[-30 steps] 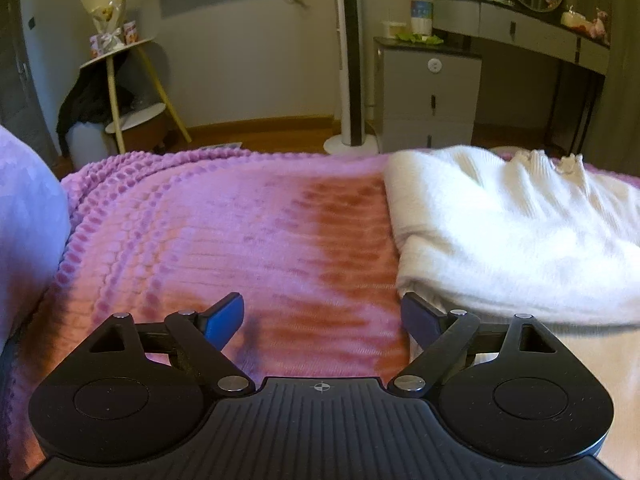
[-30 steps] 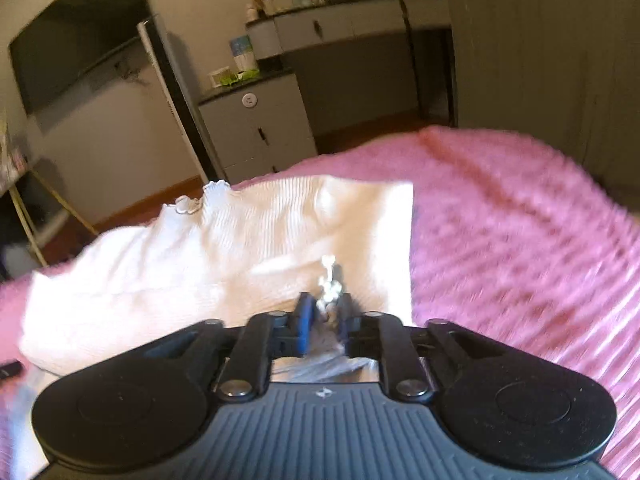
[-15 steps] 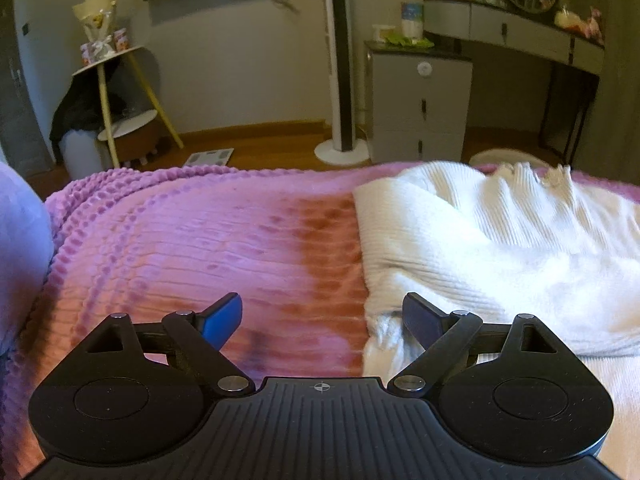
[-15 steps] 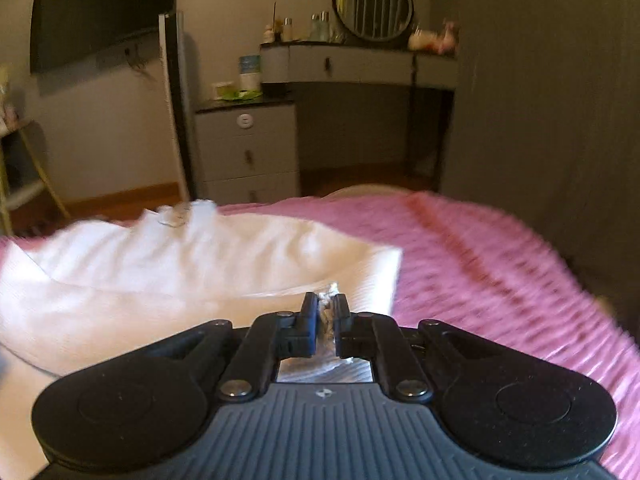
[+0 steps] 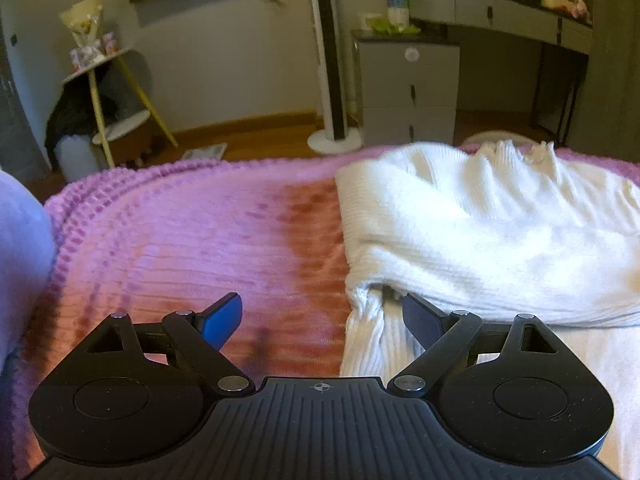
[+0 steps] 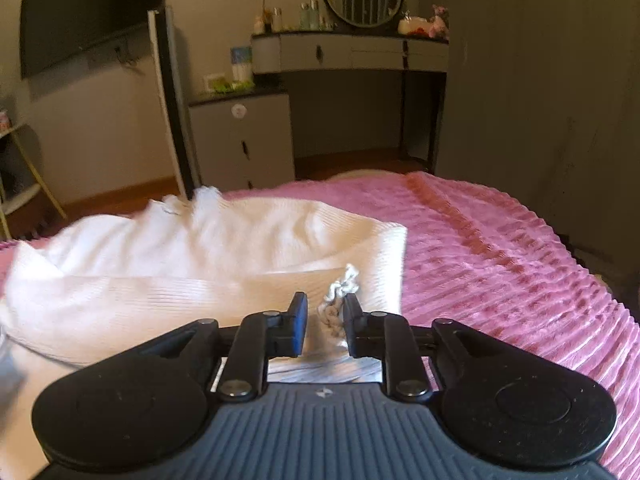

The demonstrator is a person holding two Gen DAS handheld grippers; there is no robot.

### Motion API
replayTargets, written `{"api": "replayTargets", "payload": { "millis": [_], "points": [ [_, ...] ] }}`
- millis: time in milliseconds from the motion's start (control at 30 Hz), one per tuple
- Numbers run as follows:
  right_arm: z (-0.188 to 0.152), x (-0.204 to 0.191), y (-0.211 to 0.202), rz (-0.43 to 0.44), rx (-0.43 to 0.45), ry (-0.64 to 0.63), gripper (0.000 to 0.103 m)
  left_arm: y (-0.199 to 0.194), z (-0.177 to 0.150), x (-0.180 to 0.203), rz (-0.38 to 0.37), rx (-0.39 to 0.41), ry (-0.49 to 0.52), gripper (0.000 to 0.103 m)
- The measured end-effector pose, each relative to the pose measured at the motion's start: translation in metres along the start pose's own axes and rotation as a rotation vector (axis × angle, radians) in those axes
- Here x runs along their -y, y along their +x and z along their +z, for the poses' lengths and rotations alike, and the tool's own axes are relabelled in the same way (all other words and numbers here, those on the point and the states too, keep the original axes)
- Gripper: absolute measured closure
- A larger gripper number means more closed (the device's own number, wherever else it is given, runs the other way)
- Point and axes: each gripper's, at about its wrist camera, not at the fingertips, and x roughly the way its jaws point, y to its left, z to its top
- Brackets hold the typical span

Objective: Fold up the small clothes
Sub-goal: 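Open the right gripper and lift it off the folded sweater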

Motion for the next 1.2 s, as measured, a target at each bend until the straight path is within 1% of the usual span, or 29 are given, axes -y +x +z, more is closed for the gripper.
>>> {"api": "replayTargets", "payload": {
  "millis": [67, 100, 167, 267, 333, 400, 433, 500, 600, 667, 700, 733, 800, 867, 900, 967, 1000, 1033, 1067, 1133, 1167, 1200],
  "points": [
    [0.000, -0.009, -0.004, 0.034, 0.000, -0.003, 0.079, -0.017, 0.002, 0.002, 0.026, 0.059, 0.010, 0.011],
    [0.000, -0.014, -0.004, 0.052, -0.007, -0.003, 0.078, -0.026, 0.003, 0.004, 0.028, 0.092, 0.016, 0.011],
    [-0.001, -0.026, -0.004, 0.083, -0.021, -0.015, 0.078, -0.040, 0.007, 0.009, -0.001, 0.123, 0.025, 0.011],
    [-0.002, -0.037, -0.005, 0.060, -0.007, -0.052, 0.076, -0.051, 0.011, 0.019, -0.069, 0.148, 0.050, 0.008],
    [-0.002, -0.038, -0.006, 0.025, 0.005, -0.044, 0.070, -0.044, 0.012, 0.029, -0.080, 0.136, 0.077, 0.008],
    [-0.002, -0.035, -0.007, 0.011, 0.011, -0.031, 0.070, -0.033, 0.011, 0.040, -0.088, 0.116, 0.101, 0.008],
    [-0.002, -0.035, -0.007, -0.033, 0.013, -0.052, 0.070, -0.025, 0.010, 0.045, -0.089, 0.134, 0.101, 0.008],
    [0.000, -0.033, -0.008, -0.098, 0.031, -0.078, 0.070, -0.011, 0.009, 0.052, -0.095, 0.098, 0.109, 0.008],
    [0.002, -0.021, -0.008, -0.174, 0.025, -0.039, 0.070, 0.008, 0.003, 0.057, -0.085, 0.062, 0.109, 0.008],
    [0.003, -0.015, -0.011, -0.214, 0.042, -0.008, 0.070, 0.018, -0.001, 0.058, -0.073, 0.041, 0.109, 0.008],
    [0.003, -0.013, -0.013, -0.221, 0.055, 0.003, 0.070, 0.022, -0.002, 0.059, -0.073, 0.032, 0.108, 0.008],
    [0.002, -0.013, -0.014, -0.203, 0.069, 0.011, 0.069, 0.025, -0.002, 0.057, -0.071, 0.027, 0.102, 0.008],
    [-0.001, -0.016, -0.012, -0.084, 0.068, 0.008, 0.069, 0.027, -0.003, 0.056, -0.079, 0.028, 0.087, 0.008],
    [-0.008, -0.025, -0.003, 0.047, 0.027, -0.041, 0.069, 0.029, -0.003, 0.055, -0.082, 0.015, 0.086, 0.007],
    [-0.012, -0.030, 0.002, 0.067, 0.009, -0.072, 0.071, 0.031, -0.004, 0.054, -0.084, 0.003, 0.082, 0.007],
    [-0.020, -0.039, 0.014, 0.058, -0.043, -0.151, 0.071, 0.032, -0.005, 0.049, -0.096, -0.016, 0.074, 0.007],
    [-0.024, -0.040, 0.021, 0.043, -0.087, -0.182, 0.071, 0.030, -0.006, 0.046, -0.093, -0.023, 0.082, 0.007],
    [-0.026, -0.040, 0.024, 0.035, -0.102, -0.199, 0.071, 0.028, -0.008, 0.042, -0.084, -0.027, 0.093, 0.007],
    [-0.026, -0.038, 0.022, 0.021, -0.102, -0.206, 0.071, 0.025, -0.011, 0.037, -0.077, -0.031, 0.105, 0.009],
    [-0.021, -0.032, 0.011, -0.049, -0.118, -0.193, 0.071, 0.015, -0.020, 0.025, -0.083, -0.034, 0.130, 0.009],
    [-0.020, -0.027, 0.002, -0.059, -0.117, -0.180, 0.071, 0.009, -0.027, 0.015, -0.092, -0.038, 0.137, 0.009],
    [-0.020, -0.020, -0.009, -0.044, -0.113, -0.159, 0.071, 0.002, -0.033, 0.007, -0.104, -0.045, 0.142, 0.009]
  ]
}}
